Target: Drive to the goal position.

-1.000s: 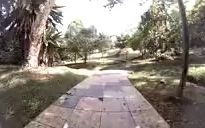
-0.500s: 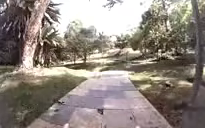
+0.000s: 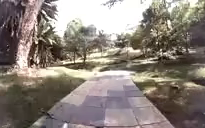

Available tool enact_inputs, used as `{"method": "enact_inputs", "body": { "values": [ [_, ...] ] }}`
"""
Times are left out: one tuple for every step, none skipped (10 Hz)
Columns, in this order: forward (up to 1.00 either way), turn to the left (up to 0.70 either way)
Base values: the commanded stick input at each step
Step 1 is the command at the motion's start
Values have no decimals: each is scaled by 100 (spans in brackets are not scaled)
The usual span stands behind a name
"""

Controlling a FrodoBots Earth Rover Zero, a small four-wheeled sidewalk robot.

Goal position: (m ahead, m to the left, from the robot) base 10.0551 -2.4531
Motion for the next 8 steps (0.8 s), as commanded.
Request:
{"method": "enact_inputs", "body": {
  "values": [
    [70,0],
    [70,-27],
    [70,-27],
    [70,-27],
    [70,-27],
    [70,-27],
    [70,-27],
    [70,-27]
  ]
}}
